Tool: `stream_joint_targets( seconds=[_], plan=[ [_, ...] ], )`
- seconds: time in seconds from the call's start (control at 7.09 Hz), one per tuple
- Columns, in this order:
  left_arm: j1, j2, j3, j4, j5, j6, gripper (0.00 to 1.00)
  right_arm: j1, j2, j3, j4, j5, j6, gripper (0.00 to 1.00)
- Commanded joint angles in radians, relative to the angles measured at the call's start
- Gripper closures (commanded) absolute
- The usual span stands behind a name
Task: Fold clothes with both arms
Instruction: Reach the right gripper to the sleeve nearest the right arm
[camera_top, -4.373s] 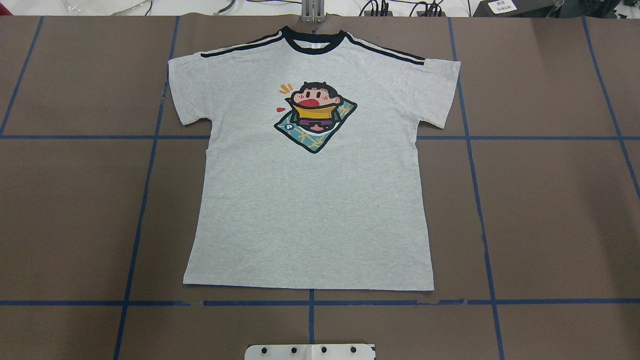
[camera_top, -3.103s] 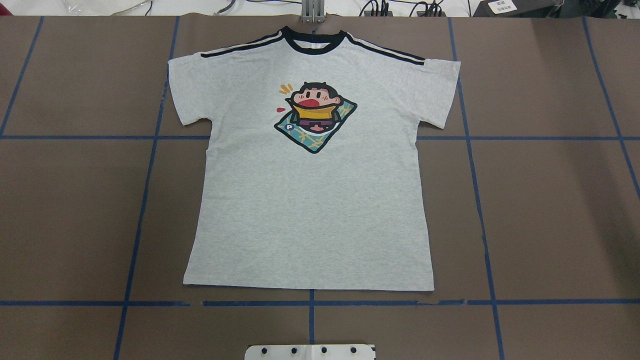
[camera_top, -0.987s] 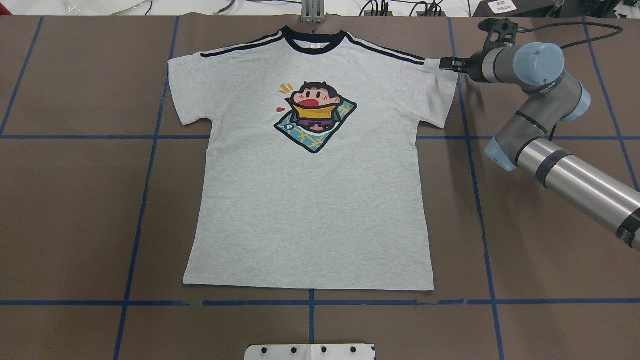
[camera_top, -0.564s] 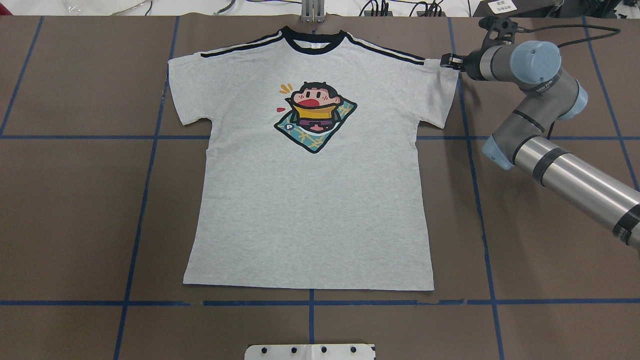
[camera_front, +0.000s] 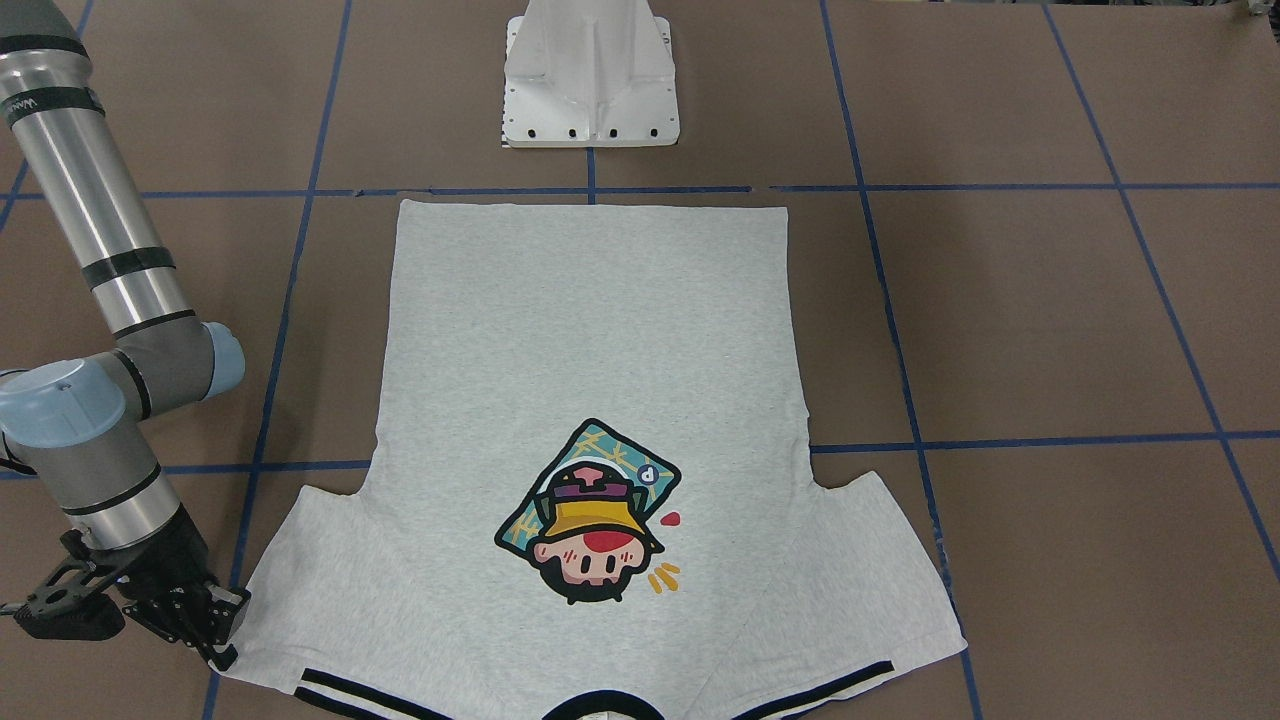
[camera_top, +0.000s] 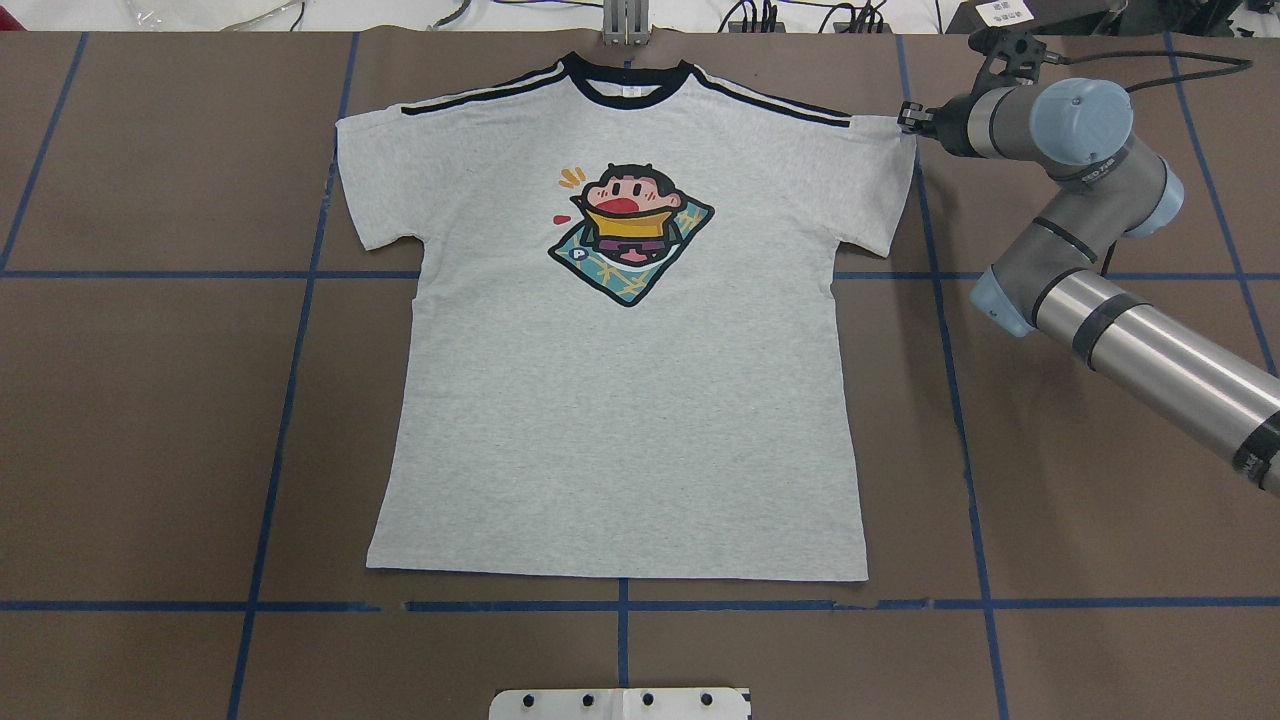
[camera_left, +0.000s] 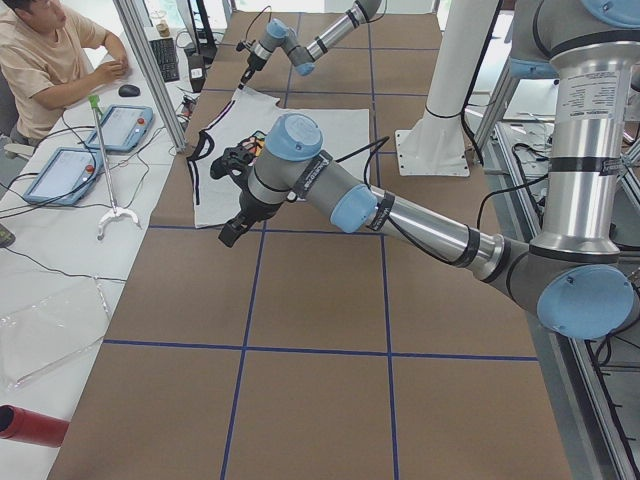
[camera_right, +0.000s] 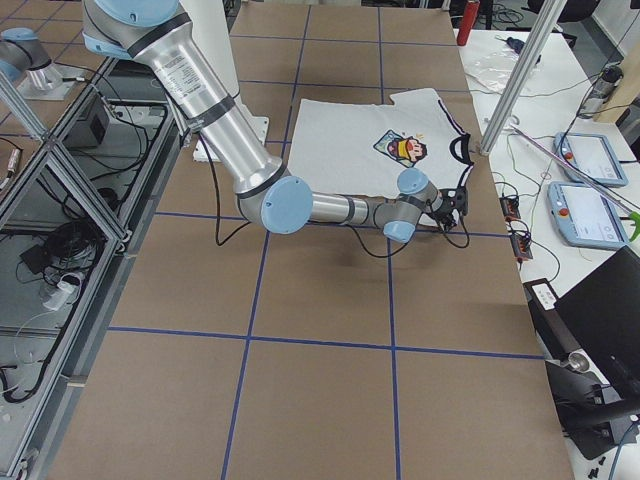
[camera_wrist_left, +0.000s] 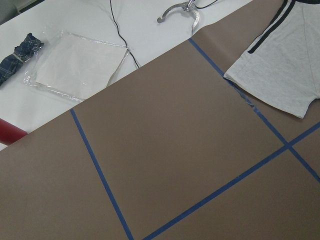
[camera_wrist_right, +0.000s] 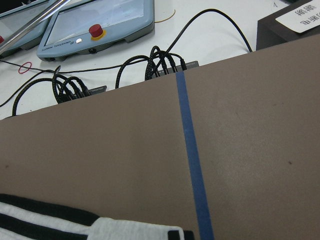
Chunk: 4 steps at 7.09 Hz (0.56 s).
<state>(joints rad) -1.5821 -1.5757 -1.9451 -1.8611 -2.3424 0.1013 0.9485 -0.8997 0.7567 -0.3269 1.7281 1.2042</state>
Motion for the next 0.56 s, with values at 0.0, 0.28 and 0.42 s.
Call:
stream_joint_targets(
  seconds=[0.0, 0.28, 0.42],
  plan=[
    [-0.001, 0.000, 0.000, -0.001, 0.000, 0.000, 0.00, -0.002, -0.002, 0.035, -0.030, -0.019, 0.001, 1.00],
    [0.001, 0.000, 0.002, 0.000, 0.000, 0.000, 0.00, -0.049, 0.045, 0.177, -0.352, -0.146, 0.001, 1.00],
    [0.001, 0.000, 0.002, 0.000, 0.000, 0.000, 0.00, -0.106, 0.132, 0.181, -0.567, -0.273, 0.033, 1.00]
  ],
)
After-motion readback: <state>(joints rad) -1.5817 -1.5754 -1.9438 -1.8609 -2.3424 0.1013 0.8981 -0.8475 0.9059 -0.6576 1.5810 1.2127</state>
